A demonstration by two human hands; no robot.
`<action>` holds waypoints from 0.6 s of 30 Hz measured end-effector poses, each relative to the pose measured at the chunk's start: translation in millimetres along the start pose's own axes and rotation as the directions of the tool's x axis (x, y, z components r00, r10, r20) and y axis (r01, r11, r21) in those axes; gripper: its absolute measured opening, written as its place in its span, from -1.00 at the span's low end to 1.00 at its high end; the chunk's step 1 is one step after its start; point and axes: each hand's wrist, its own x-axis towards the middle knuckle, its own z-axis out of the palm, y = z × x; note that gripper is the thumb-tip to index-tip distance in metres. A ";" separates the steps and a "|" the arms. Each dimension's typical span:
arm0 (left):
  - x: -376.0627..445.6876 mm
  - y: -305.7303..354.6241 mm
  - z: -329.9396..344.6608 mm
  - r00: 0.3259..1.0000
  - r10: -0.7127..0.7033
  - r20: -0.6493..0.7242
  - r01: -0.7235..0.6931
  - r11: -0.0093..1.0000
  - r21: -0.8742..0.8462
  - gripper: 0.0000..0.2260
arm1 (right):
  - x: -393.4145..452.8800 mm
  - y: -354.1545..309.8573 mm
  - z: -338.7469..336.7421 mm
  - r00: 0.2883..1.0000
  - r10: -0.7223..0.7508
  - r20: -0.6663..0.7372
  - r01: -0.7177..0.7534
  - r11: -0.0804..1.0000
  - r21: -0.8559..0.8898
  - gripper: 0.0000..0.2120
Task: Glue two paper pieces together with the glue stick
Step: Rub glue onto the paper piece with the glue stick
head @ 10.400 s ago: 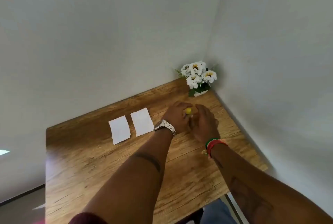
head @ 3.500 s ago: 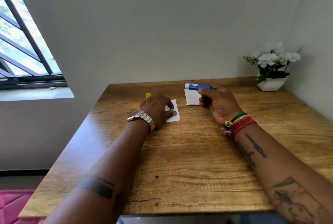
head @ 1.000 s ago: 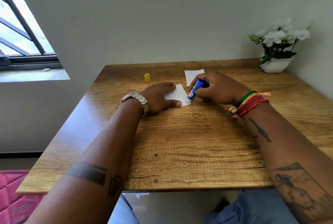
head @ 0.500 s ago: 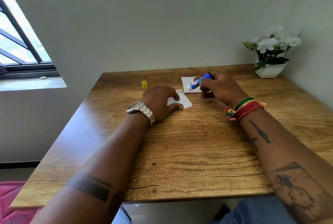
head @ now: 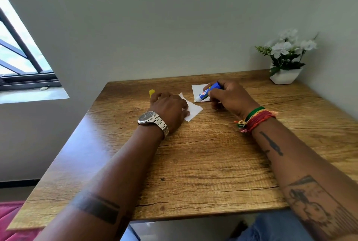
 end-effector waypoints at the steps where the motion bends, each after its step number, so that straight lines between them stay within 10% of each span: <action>1: 0.2 0.2 -0.3 1.000 0.000 0.006 0.000 1.000 0.003 -0.70 | -0.1 0.0 0.3 1.000 0.003 0.008 -0.003 1.000 0.000 -0.83; 18: -1.6 4.9 11.5 0.999 0.025 -0.038 -0.029 0.992 -0.123 -0.63 | -1.2 0.9 10.7 0.993 -0.118 -0.010 0.109 0.942 -0.318 -0.77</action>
